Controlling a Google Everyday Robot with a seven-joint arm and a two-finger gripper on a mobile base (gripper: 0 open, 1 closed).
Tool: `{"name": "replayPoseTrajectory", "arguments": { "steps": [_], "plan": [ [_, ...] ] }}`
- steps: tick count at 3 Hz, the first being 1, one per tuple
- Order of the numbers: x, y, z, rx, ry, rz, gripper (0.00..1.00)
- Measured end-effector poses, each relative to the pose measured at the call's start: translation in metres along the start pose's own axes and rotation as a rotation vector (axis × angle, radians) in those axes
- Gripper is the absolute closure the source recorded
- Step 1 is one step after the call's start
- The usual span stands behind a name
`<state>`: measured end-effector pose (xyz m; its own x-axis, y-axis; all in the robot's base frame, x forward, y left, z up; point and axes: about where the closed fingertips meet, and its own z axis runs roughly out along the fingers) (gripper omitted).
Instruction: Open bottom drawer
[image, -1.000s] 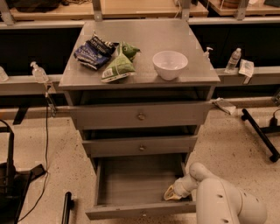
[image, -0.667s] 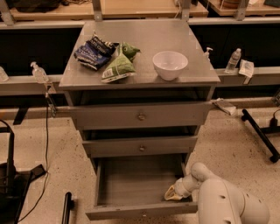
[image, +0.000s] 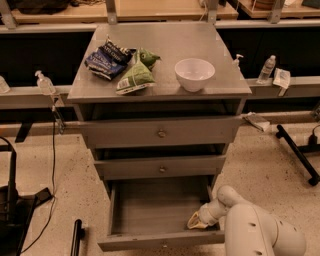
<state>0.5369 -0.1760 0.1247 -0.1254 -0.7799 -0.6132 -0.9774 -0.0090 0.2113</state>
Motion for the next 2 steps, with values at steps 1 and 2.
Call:
{"name": "replayPoseTrajectory", "arguments": {
  "steps": [1, 2],
  "plan": [
    [-0.0001, -0.0002, 0.0000, 0.000, 0.000, 0.000, 1.00],
    [-0.0001, -0.0002, 0.0000, 0.000, 0.000, 0.000, 1.00]
  ]
}}
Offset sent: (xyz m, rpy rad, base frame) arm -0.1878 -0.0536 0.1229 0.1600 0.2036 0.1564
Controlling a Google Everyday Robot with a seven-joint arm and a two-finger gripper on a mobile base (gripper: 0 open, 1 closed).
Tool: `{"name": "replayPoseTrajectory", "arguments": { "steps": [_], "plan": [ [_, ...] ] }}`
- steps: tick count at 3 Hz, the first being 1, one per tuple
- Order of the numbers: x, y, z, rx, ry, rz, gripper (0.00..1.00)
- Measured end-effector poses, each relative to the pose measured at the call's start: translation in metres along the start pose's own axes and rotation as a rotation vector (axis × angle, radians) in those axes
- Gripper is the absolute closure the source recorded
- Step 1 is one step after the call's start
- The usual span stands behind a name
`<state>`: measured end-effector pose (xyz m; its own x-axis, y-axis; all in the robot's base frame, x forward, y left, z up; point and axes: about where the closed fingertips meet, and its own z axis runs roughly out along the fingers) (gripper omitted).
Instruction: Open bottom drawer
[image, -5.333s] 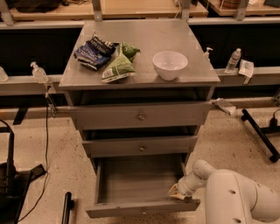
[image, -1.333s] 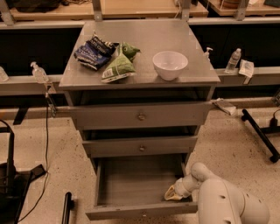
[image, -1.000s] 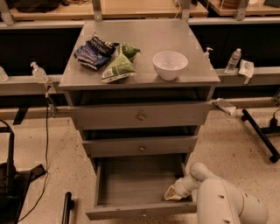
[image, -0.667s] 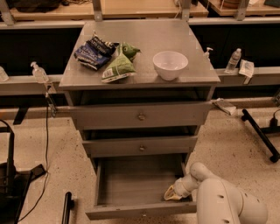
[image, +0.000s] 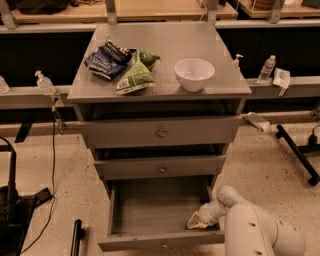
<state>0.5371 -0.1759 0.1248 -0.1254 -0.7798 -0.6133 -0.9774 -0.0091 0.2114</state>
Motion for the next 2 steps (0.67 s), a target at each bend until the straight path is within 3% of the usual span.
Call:
{"name": "replayPoseTrajectory", "arguments": {
  "steps": [1, 2],
  "plan": [
    [0.0000, 0.0001, 0.0001, 0.000, 0.000, 0.000, 0.96],
    [0.0000, 0.0002, 0.0002, 0.000, 0.000, 0.000, 0.66]
  ]
}}
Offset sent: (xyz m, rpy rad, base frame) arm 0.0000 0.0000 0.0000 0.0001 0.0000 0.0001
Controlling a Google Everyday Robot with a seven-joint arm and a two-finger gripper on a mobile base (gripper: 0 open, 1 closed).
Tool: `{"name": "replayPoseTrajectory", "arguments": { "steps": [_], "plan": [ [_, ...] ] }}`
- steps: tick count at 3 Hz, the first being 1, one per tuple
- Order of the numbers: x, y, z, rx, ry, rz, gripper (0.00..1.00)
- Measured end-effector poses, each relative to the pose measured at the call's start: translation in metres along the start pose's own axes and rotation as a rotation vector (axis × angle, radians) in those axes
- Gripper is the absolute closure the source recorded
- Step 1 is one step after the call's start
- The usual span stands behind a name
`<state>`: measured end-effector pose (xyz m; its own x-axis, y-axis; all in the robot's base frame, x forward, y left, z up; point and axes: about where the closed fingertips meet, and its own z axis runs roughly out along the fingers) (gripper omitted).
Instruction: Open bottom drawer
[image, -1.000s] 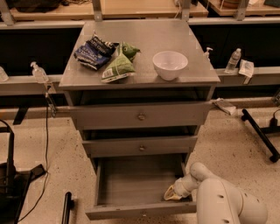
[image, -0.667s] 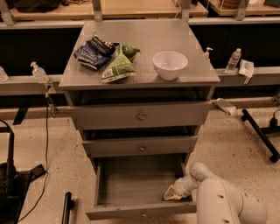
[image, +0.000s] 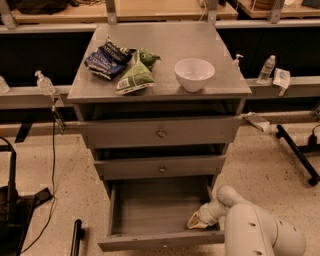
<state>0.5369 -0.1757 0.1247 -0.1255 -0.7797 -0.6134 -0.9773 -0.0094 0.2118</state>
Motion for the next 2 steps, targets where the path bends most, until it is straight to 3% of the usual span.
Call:
{"name": "replayPoseTrajectory", "arguments": {
  "steps": [2],
  "plan": [
    [-0.0002, -0.0003, 0.0002, 0.000, 0.000, 0.000, 0.20]
  ]
}}
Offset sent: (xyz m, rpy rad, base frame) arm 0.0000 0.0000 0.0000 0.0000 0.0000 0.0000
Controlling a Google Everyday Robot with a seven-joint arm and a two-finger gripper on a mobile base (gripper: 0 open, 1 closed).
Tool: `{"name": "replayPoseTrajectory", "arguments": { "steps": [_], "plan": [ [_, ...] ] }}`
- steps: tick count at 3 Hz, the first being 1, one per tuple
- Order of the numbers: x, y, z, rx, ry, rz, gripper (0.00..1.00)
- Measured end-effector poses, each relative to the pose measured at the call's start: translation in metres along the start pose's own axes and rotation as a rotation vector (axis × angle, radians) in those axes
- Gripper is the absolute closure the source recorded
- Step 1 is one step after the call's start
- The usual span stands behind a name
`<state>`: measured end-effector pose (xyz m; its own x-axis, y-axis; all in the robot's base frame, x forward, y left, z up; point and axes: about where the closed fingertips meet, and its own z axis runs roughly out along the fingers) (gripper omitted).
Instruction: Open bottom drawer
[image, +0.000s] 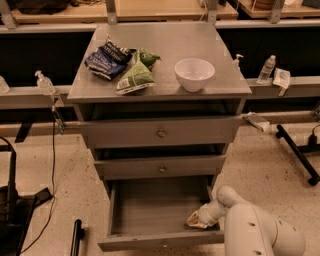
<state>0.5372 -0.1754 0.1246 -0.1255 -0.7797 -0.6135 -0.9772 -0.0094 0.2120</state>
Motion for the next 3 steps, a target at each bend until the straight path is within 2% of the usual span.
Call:
{"name": "replayPoseTrajectory", "arguments": {
  "steps": [1, 3],
  "plan": [
    [-0.0007, -0.0007, 0.0010, -0.001, 0.000, 0.000, 0.00],
    [-0.0034, 0.0011, 0.0052, -0.017, -0.003, -0.012, 0.00]
  ]
}}
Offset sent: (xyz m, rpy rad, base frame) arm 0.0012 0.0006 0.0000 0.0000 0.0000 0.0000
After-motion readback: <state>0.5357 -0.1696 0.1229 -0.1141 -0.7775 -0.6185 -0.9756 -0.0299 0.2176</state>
